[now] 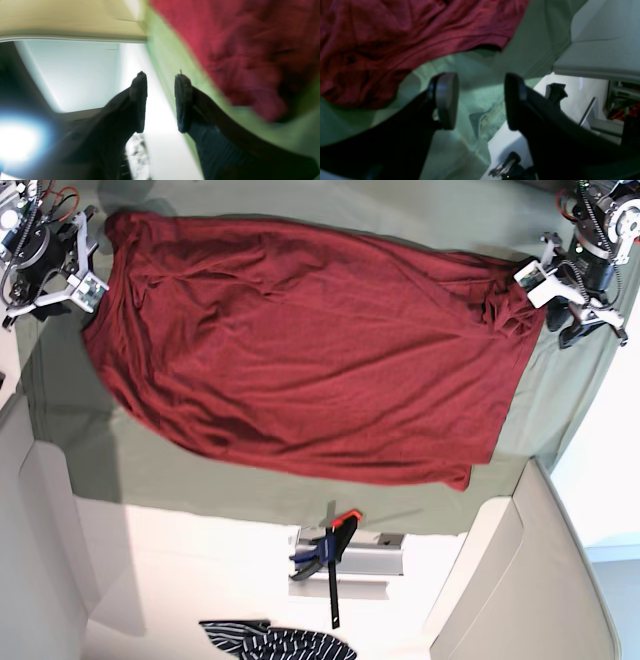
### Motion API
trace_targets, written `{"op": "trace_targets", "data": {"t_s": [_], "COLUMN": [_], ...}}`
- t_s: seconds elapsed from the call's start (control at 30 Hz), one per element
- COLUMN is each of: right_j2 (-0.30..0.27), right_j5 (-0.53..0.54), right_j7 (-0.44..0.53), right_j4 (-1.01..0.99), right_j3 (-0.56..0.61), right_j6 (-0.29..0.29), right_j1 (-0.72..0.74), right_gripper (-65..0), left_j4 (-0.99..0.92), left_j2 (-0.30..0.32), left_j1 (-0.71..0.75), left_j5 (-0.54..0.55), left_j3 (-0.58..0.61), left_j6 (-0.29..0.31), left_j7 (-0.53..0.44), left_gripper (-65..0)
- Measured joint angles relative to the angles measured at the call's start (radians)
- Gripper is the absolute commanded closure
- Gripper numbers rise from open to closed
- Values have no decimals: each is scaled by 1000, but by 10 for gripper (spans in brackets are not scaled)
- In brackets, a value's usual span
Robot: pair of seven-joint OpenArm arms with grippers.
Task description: Fold the T-shirt properly
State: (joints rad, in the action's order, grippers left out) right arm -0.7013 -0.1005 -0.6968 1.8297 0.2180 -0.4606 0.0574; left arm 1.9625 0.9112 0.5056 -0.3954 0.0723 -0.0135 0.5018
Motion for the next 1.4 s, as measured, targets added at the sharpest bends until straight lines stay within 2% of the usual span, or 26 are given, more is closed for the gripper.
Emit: {"op": "trace_targets", "data": {"t_s": [0.1,0.2,0.33,0.43,0.53,0.63,0.83,1.0,1.13,1.27,1.4], "right_j2": [0,-2,-14,-59,-113,-146,-149,-103,-56,-29,-28], "right_j5": [0,24,38,41,40,39,40,-66,-131,-190,-225], "right_j7": [0,-4,-7,-10,-13,-13,13,64,65,68,68], "right_j4": [0,0,32,84,133,146,147,147,146,129,51], "right_j3": [0,0,0,0,-1,-1,20,94,193,259,275], "right_j6": [0,-43,-56,-89,-94,-104,-112,-107,-61,6,17], "right_j1": [-6,-25,-85,-153,-226,-282,-343,-320,-256,-192,-141], "right_gripper": [-301,-301,-301,-301,-301,-301,-301,-302,-302,-301,-301], "left_j4": [0,0,0,14,74,124,128,80,39,24,21], "left_j2": [0,0,0,0,1,1,0,-2,-16,-16,-16], "left_j1": [-2,-2,5,39,101,158,180,178,178,178,178], "left_j5": [-70,-79,4,71,109,120,116,107,86,83,83], "left_j3": [0,0,0,-1,-1,-1,-1,-1,-2,-2,-2], "left_j6": [-85,-97,39,132,230,274,279,249,227,206,206], "left_j7": [14,54,89,88,57,25,17,-29,-65,-57,-57], "left_gripper": [-228,-228,-227,-227,-227,-227,-227,-227,-227,-227,-227]}}
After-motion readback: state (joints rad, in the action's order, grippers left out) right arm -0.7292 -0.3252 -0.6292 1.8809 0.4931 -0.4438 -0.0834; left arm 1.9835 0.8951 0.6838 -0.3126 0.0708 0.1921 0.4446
